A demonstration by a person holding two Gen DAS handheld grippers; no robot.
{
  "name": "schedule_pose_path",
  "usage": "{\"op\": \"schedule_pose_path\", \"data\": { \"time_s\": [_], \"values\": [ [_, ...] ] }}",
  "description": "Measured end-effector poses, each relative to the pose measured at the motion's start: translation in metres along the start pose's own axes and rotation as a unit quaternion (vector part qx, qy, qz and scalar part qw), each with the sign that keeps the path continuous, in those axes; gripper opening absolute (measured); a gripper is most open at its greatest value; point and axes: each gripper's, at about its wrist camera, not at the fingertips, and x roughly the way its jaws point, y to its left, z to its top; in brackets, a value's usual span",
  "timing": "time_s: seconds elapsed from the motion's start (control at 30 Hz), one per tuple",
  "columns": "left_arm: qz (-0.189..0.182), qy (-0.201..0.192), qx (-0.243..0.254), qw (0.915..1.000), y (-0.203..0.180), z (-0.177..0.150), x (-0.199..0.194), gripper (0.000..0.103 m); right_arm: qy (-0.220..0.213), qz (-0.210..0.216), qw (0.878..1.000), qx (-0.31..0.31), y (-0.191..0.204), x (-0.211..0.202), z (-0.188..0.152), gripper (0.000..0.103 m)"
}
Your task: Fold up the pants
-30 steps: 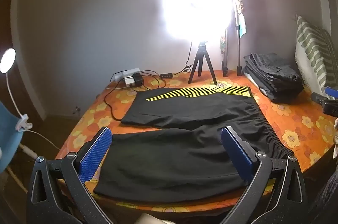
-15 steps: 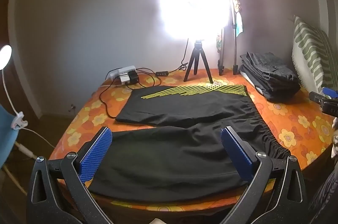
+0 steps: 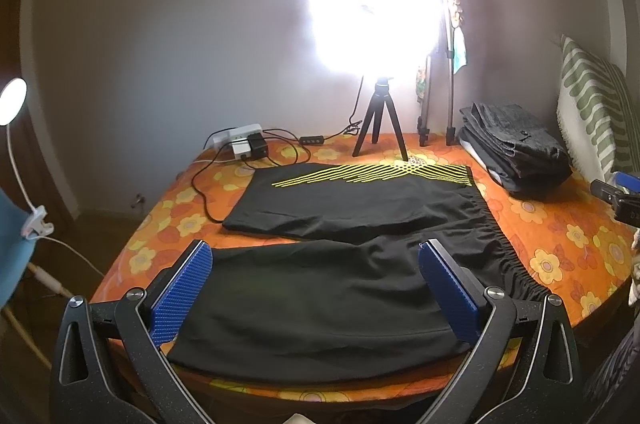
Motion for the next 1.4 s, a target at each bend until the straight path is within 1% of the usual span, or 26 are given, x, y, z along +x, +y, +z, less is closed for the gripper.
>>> {"op": "schedule_pose_path", "data": {
  "time_s": [1.3,1.4],
  "values": [
    [0.002,-0.003,-0.002,1.0000,0.0026,0.0001,-0.0004,0.103,-0.002,0.003,1.000,-0.002,0.0050,-0.0032,0.0041,0.100],
    [0.002,-0.003,-0.003,1.0000,0.0033,-0.0002,-0.0003,0.103,-0.002,0.005,1.000,-0.003,0.0062,-0.0032,0.0061,0.098]
  ]
}}
